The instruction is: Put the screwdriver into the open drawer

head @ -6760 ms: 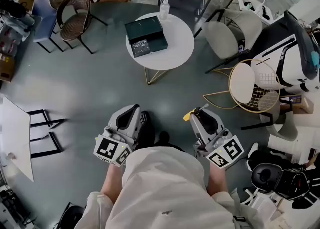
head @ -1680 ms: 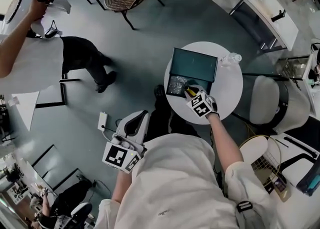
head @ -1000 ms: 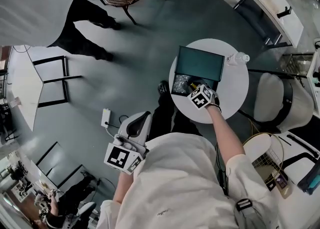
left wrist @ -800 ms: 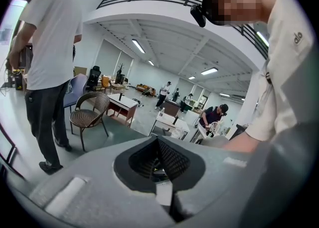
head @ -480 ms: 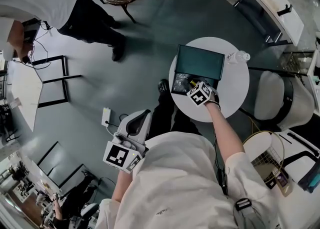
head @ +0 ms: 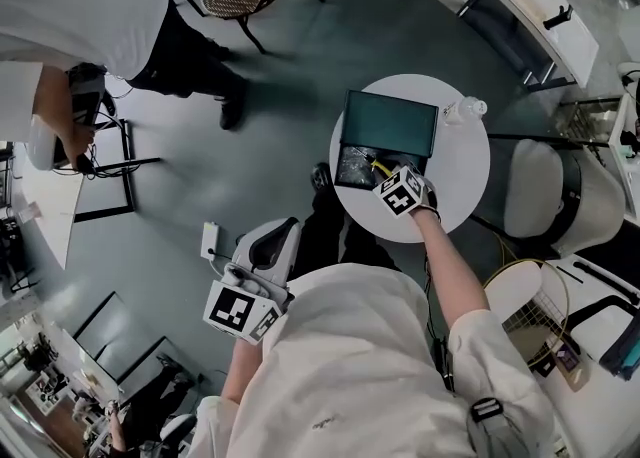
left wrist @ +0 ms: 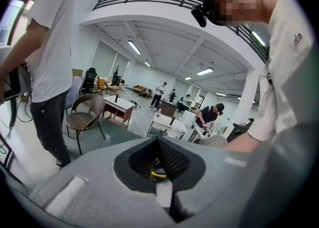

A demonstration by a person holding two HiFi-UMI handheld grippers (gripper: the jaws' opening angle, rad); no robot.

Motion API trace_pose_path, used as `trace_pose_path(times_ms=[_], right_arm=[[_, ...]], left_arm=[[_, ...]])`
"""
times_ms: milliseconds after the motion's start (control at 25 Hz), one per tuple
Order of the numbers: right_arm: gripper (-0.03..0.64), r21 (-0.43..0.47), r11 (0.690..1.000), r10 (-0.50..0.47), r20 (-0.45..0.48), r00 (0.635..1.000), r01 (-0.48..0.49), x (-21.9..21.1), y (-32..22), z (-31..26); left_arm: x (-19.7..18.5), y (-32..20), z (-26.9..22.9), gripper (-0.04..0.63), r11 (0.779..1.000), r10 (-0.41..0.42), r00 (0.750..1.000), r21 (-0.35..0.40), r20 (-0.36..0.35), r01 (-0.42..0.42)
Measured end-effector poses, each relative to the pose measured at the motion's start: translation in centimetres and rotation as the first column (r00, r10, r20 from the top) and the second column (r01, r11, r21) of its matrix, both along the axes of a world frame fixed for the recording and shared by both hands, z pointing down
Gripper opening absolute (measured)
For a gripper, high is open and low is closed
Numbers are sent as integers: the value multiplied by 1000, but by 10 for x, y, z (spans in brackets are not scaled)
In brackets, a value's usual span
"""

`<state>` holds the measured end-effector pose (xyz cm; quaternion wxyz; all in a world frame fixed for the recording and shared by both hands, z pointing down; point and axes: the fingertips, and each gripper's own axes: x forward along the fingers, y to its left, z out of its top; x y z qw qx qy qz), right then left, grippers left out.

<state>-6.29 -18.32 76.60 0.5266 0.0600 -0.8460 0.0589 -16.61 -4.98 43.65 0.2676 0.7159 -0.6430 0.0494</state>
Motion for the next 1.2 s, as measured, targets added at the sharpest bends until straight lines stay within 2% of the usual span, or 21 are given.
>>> trace_pose_path(times_ms=[320,600,1200], right_arm=[[80,45,998,32,103,994,-37,15,7,-46],[46,82,994,52,206,977,-70,45,25,-96],[17,52,973,187,384,904,-223,107,62,-165]], left_arm=[[25,6,-9,11,999,39,999,29,10,-40],[61,9,-14,11,994,90,996,60,16,-90],[122,14,-17,11,983,159,987,85,26,-161]])
